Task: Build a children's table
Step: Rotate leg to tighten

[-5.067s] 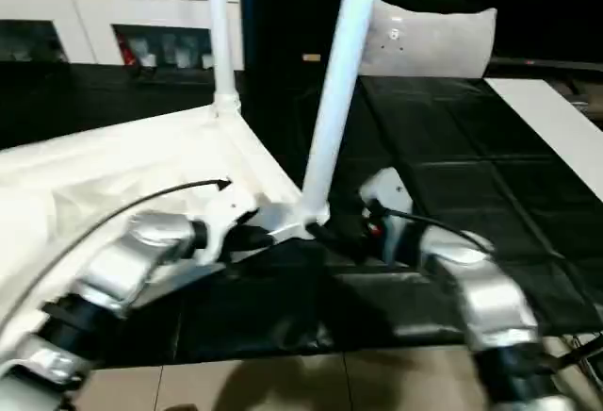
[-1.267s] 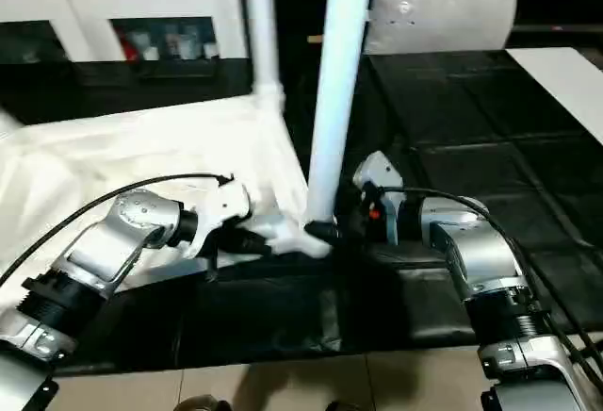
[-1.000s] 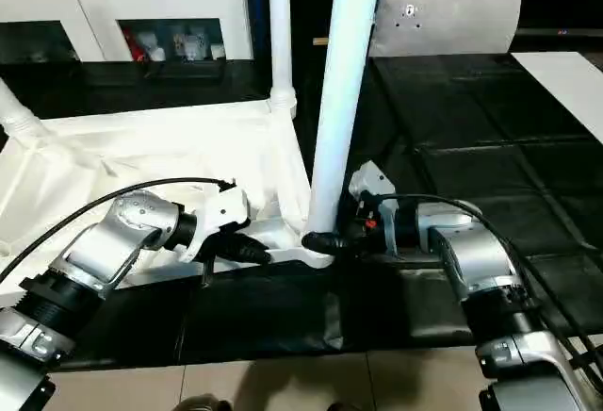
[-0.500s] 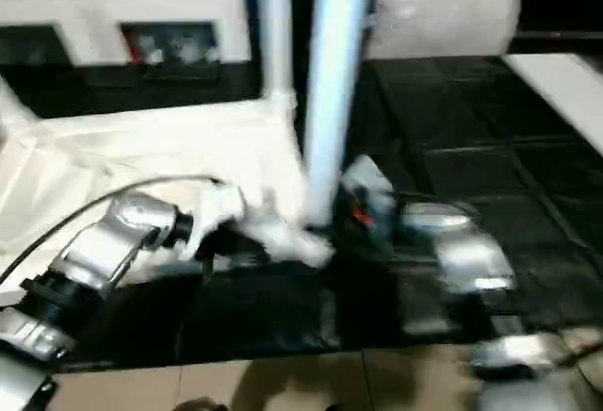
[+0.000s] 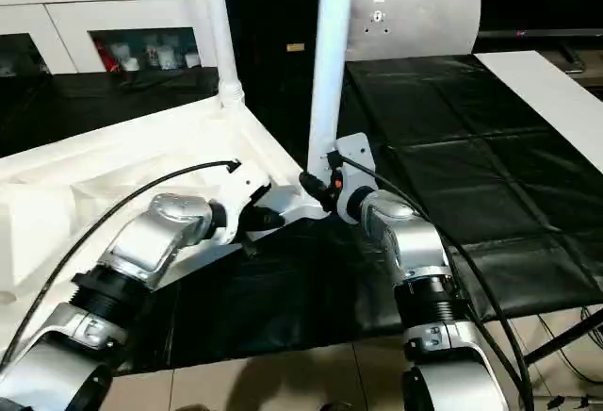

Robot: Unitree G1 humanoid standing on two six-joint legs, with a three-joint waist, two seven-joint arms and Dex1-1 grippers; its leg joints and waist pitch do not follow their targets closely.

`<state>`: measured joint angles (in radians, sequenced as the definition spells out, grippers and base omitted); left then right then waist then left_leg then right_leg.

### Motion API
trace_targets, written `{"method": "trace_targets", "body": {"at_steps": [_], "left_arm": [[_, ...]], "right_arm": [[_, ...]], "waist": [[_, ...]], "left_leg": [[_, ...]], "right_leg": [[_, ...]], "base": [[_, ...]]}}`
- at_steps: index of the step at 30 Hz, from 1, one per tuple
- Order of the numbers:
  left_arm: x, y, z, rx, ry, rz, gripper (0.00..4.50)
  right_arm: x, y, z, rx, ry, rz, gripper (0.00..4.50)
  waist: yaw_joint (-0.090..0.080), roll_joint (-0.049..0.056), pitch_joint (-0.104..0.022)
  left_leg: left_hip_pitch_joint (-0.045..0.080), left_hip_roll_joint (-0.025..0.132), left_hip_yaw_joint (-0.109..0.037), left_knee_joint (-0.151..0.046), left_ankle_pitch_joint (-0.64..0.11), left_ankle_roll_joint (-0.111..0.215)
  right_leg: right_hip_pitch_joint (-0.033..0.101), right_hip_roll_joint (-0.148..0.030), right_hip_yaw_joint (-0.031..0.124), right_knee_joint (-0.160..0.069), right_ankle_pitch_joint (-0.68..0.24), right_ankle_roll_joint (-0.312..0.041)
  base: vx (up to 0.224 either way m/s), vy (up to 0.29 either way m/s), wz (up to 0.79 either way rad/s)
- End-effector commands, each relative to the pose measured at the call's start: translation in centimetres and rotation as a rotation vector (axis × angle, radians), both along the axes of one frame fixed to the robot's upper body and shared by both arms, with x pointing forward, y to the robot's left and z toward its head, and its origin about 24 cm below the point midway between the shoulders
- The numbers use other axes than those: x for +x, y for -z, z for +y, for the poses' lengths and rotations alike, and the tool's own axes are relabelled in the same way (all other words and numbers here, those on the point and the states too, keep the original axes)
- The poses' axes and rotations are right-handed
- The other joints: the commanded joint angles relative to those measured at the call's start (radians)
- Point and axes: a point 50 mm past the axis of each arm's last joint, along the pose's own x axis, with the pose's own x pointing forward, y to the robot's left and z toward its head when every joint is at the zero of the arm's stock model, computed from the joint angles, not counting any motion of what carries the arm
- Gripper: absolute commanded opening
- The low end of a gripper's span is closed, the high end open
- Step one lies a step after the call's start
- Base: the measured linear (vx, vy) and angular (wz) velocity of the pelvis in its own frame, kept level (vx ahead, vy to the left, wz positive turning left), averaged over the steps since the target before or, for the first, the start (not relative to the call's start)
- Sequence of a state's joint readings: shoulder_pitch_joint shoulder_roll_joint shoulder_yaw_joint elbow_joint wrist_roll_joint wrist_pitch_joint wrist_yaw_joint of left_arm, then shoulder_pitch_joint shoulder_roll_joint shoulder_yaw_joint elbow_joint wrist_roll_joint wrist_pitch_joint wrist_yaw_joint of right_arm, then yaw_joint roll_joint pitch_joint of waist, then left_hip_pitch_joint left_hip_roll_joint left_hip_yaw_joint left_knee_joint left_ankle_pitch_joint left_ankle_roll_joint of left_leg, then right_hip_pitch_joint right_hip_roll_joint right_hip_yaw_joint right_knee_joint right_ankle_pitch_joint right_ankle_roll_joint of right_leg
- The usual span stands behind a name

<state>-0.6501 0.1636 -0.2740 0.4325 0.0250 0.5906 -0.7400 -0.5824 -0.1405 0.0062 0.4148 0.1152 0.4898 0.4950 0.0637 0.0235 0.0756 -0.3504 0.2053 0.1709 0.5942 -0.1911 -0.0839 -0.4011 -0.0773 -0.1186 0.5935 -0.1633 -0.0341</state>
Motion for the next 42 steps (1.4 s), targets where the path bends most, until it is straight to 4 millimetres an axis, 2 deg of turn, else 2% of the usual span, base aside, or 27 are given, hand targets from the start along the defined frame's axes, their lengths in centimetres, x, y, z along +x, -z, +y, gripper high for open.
{"method": "trace_targets", "body": {"at_steps": [1, 2, 5, 8, 13, 14, 15, 16, 17, 19, 20, 21, 22, 25, 32, 35, 37, 42], "left_arm": [[0.2, -1.2, -1.0, -0.022, 0.052, -0.063, 0.00], [0.1, -1.2, -0.9, -0.022, 0.063, -0.065, 0.00], [-0.1, -1.1, -0.6, -0.022, 0.102, -0.065, 0.00], [-0.6, -0.8, 0.0, -0.010, 0.163, -0.046, 0.00], [-1.4, -0.2, 1.0, 0.014, 0.287, -0.030, 0.00], [-1.5, -0.2, 1.2, 0.022, 0.320, -0.034, 0.00], [-1.6, -0.2, 1.3, 0.029, 0.342, -0.036, 0.00], [-1.7, -0.1, 1.6, 0.047, 0.384, -0.033, 0.00], [-1.8, -0.2, 1.8, 0.056, 0.401, -0.034, 0.00], [-1.9, -0.2, 2.0, 0.072, 0.445, -0.044, 0.00], [-2.0, -0.2, 2.1, 0.077, 0.476, -0.042, 0.00], [-2.2, -0.2, 2.3, 0.086, 0.516, -0.037, 0.00], [-2.4, -0.2, 2.5, 0.093, 0.546, -0.032, 0.00], [-2.9, -0.3, 2.9, 0.093, 0.626, -0.009, 0.00], [-3.2, -0.5, 2.8, 0.074, 0.677, -0.006, 0.00], [-3.3, -0.5, 2.8, 0.069, 0.682, -0.008, 0.00], [-3.3, -0.4, 2.7, 0.065, 0.687, -0.008, 0.00], [-3.3, -0.3, 2.7, 0.060, 0.687, -0.006, 0.00]], "right_arm": [[-1.1, 1.1, 1.3, 0.010, -0.155, 0.033, 2.95], [-1.1, 1.0, 0.9, 0.007, -0.163, 0.023, 3.15], [-1.1, 0.5, -0.3, 0.000, -0.193, -0.008, 3.30], [-1.0, -0.2, -2.3, -0.001, -0.230, -0.035, 3.62], [-1.6, -1.5, -4.7, -0.008, -0.349, -0.085, 3.92], [-2.0, -1.6, -5.0, -0.014, -0.395, -0.092, 3.92], [-2.2, -1.7, -5.2, -0.019, -0.429, -0.096, 3.92], [-2.8, -1.6, -5.7, -0.034, -0.497, -0.077, 3.92], [-2.9, -1.6, -5.9, -0.041, -0.512, -0.067, 3.92], [-3.1, -1.5, -6.2, -0.051, -0.533, -0.058, 3.92], [-3.1, -1.5, -6.3, -0.048, -0.545, -0.053, 3.92], [-3.1, -1.6, -6.5, -0.042, -0.565, -0.048, 3.92], [-3.2, -1.6, -6.6, -0.036, -0.584, -0.043, 3.92], [-3.3, -1.6, -6.7, -0.055, -0.644, -0.052, 3.92], [-4.0, -1.1, -6.1, -0.034, -0.764, -0.014, 3.22], [-3.9, -0.9, -6.0, -0.030, -0.769, -0.003, 3.10], [-3.8, -0.7, -5.9, -0.027, -0.773, -0.003, 2.77], [-3.9, -0.7, -5.8, -0.005, -0.792, 0.004, 2.43]], "waist": [[0.010, -0.006, -0.073], [0.013, -0.007, -0.075], [0.016, -0.009, -0.078], [0.024, -0.010, -0.082], [0.032, -0.011, -0.082], [0.034, -0.015, -0.081], [0.036, -0.013, -0.079], [0.036, -0.017, -0.078], [0.043, -0.015, -0.078], [0.045, -0.015, -0.076], [0.046, -0.020, -0.076], [0.046, -0.020, -0.076], [0.050, -0.016, -0.076], [0.056, -0.013, -0.078], [0.059, -0.019, -0.081], [0.061, -0.019, -0.081], [0.062, -0.017, -0.081], [0.066, -0.018, -0.082]], "left_leg": [[-0.002, 0.016, -0.008, -0.067, -0.167, 0.055], [-0.003, 0.016, -0.007, -0.065, -0.161, 0.061], [-0.007, 0.017, -0.006, -0.064, -0.134, 0.072], [-0.009, 0.019, -0.005, -0.061, -0.089, 0.088], [-0.012, 0.022, -0.004, -0.058, -0.077, 0.109], [-0.011, 0.023, -0.003, -0.059, -0.089, 0.112], [-0.008, 0.024, -0.002, -0.059, -0.103, 0.112], [-0.009, 0.023, -0.001, -0.059, -0.106, 0.112], [-0.006, 0.025, -0.002, -0.059, -0.114, 0.111], [-0.006, 0.025, -0.002, -0.061, -0.119, 0.105], [-0.006, 0.024, -0.001, -0.061, -0.125, 0.100], [-0.006, 0.024, -0.001, -0.061, -0.125, 0.100], [-0.002, 0.027, -0.001, -0.062, -0.132, 0.094], [-0.003, 0.028, -0.002, -0.061, -0.129, 0.091], [-0.005, 0.030, -0.002, -0.060, -0.114, 0.093], [-0.005, 0.028, -0.002, -0.059, -0.110, 0.094], [-0.005, 0.028, -0.002, -0.059, -0.109, 0.092], [-0.006, 0.029, -0.002, -0.059, -0.105, 0.093]], "right_leg": [[0.057, -0.072, 0.054, -0.090, -0.361, -0.120], [0.058, -0.072, 0.055, -0.088, -0.348, -0.120], [0.061, -0.072, 0.057, -0.081, -0.298, -0.136], [0.064, -0.072, 0.059, -0.068, -0.222, -0.170], [0.064, -0.072, 0.060, -0.063, -0.182, -0.191], [0.063, -0.072, 0.059, -0.065, -0.199, -0.186], [0.061, -0.073, 0.060, -0.068, -0.225, -0.179], [0.061, -0.072, 0.059, -0.070, -0.239, -0.175], [0.059, -0.073, 0.059, -0.072, -0.261, -0.166], [0.058, -0.072, 0.058, -0.073, -0.283, -0.160], [0.057, -0.073, 0.058, -0.076, -0.304, -0.155], [0.057, -0.073, 0.058, -0.076, -0.304, -0.155], [0.053, -0.073, 0.060, -0.076, -0.317, -0.154], [0.054, -0.075, 0.060, -0.072, -0.303, -0.166], [0.057, -0.075, 0.060, -0.065, -0.271, -0.180], [0.057, -0.074, 0.059, -0.066, -0.276, -0.176], [0.056, -0.075, 0.059, -0.067, -0.284, -0.172], [0.056, -0.073, 0.059, -0.066, -0.276, -0.174]], "base": [[0.000, 0.000, 0.00], [0.000, 0.000, 0.00], [0.000, 0.000, 0.00], [0.000, 0.000, 0.00], [0.000, 0.000, 0.00], [0.000, 0.000, 0.00], [0.000, 0.000, 0.00], [0.000, 0.000, 0.00], [0.000, 0.000, 0.00], [0.000, 0.000, 0.00], [0.000, 0.000, 0.00], [0.000, 0.000, 0.00], [0.000, 0.000, 0.00], [0.000, 0.000, 0.00], [0.000, 0.000, 0.00], [0.000, 0.000, 0.00], [0.000, 0.000, 0.00], [0.000, 0.000, 0.00]]}}
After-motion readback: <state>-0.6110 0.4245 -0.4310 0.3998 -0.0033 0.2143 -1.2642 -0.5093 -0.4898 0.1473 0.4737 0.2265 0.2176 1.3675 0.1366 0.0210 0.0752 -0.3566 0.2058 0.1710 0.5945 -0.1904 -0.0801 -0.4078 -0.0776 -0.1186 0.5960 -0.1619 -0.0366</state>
